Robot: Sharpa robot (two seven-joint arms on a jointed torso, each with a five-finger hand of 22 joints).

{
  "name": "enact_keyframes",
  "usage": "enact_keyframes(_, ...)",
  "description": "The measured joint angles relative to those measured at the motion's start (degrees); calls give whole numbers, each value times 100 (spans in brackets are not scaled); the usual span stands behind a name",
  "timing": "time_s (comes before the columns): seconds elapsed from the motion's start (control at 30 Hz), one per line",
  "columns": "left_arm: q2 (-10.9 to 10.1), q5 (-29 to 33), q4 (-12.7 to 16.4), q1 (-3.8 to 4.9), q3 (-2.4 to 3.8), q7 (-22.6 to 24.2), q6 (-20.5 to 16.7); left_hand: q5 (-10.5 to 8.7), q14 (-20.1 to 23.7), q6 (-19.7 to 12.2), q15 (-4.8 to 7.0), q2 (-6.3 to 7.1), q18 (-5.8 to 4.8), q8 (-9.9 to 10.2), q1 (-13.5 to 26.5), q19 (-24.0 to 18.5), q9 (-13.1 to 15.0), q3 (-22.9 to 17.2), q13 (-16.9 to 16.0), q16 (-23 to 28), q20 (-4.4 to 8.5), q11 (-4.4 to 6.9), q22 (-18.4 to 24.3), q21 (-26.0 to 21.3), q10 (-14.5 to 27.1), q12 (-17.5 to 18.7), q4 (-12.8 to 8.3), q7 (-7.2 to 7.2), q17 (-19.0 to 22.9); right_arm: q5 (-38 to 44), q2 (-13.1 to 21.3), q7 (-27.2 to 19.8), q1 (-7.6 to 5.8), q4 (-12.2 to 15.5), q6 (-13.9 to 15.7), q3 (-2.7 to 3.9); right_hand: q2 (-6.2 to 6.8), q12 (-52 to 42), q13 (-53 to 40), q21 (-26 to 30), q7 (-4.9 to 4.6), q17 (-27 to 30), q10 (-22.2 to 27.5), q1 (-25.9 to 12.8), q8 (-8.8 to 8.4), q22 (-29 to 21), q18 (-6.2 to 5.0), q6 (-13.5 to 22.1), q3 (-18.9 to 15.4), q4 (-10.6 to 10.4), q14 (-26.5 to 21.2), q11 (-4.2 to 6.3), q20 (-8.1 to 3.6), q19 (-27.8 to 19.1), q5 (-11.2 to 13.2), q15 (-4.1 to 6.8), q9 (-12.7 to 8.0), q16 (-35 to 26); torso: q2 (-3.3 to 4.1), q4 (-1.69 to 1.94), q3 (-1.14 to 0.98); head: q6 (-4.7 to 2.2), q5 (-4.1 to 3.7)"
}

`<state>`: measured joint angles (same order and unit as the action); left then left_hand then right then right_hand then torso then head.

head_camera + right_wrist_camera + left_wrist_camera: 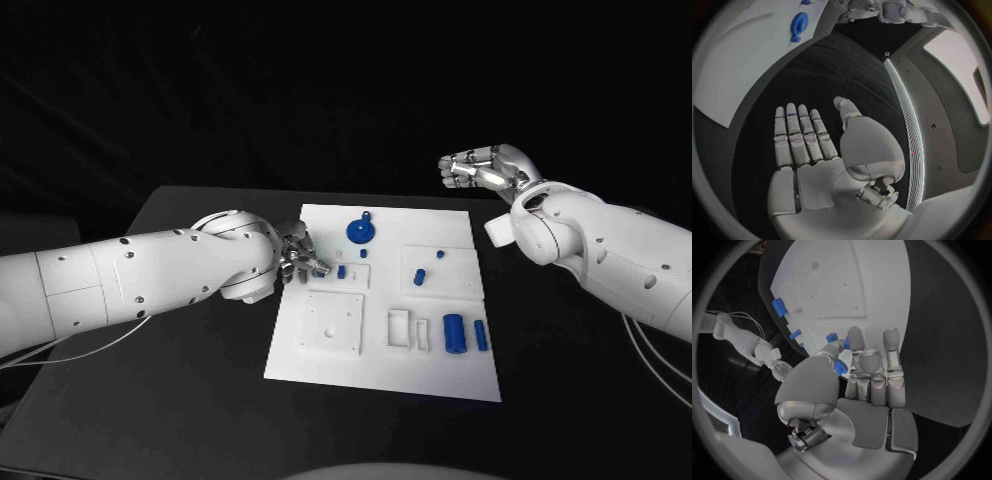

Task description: Assemble the parts on the task board

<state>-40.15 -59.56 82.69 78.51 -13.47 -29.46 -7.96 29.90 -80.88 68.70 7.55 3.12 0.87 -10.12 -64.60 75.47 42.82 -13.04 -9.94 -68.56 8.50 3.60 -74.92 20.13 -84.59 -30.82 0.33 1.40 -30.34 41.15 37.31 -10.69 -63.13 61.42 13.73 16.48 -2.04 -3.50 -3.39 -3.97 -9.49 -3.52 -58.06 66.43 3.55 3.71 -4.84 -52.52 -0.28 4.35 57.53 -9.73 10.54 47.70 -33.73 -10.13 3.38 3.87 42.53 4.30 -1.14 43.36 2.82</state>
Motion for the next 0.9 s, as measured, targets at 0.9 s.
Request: enact_keyframes(0.9,28,13,-91,-18,-9,-7,95,-111,23,264,22,332,0,-15,-149,0,-485,253,-11,0,0,60,1,-73,65,60,709,-285,33,0,3,0,4,-1,-3,0,0,0,0,0,0,0,0,0,0,0,0,0,0,0,0,0,0,0,0,0,0,0,2,-1,-2,-1,-16)
